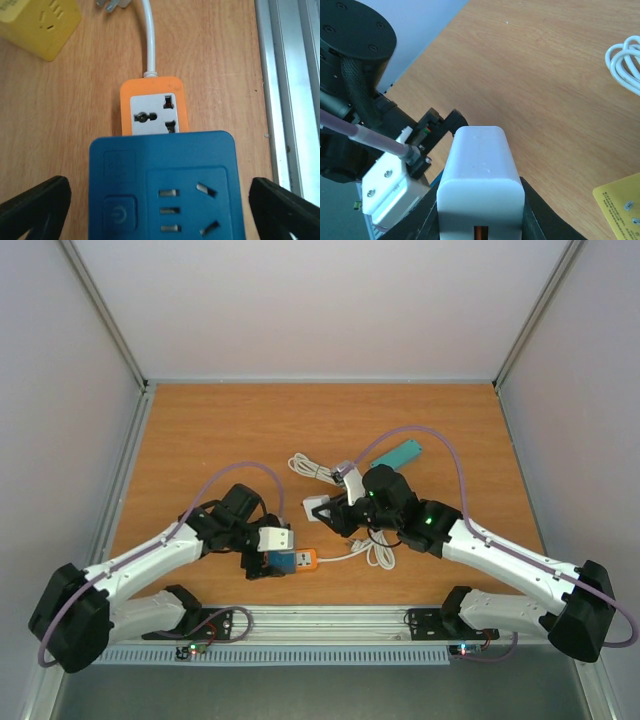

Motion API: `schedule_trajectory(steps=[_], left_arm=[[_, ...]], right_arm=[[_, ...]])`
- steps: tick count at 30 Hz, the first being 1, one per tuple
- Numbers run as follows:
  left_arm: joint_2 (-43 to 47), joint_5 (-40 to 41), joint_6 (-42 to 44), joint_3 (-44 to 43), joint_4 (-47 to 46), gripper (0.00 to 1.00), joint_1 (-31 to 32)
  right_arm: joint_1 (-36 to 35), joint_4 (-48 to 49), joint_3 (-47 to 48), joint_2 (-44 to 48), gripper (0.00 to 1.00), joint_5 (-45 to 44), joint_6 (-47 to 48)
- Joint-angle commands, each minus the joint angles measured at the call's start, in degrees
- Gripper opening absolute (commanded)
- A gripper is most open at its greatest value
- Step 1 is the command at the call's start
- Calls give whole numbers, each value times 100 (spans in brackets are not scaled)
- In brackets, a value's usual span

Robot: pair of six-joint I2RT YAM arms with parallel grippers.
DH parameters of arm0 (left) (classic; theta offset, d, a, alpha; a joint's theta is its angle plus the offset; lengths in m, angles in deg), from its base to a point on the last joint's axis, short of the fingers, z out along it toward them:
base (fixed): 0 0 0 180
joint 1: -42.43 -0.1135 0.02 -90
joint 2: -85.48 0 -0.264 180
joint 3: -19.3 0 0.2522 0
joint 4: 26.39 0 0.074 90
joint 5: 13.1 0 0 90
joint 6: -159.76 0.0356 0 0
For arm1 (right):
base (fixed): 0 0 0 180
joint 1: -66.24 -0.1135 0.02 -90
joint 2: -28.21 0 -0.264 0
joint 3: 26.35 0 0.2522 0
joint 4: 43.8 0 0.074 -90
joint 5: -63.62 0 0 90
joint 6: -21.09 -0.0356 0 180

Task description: Insert the plug

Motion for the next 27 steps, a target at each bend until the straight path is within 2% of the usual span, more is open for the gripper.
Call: schedule_trajectory(steps=[1,6,11,13,19,27], left_arm=[[743,-427,-68,-173,338,100,-220],[1594,-1287,-718,-991,423,100,-779],[1472,-2032,-1921,-1452,-68,99,-981],[1390,-2387,-2153,-1551,-54,98,-994],[1106,-3318,-2018,-1778,634,87,-1003],[1380,-3702,-1763,-1778,845,66,-1003]], right_arm=[[-76,285,154,130,1,188,264],[-324,1281,-292,555,1,781,730],[-615,2036,-595,662,1,1090,1349],[-695,2244,-661,691,1,1195,1528],[-841,3159,-868,753,1,1293,1949],[-841,3679,-883,496,1,1393,1972]])
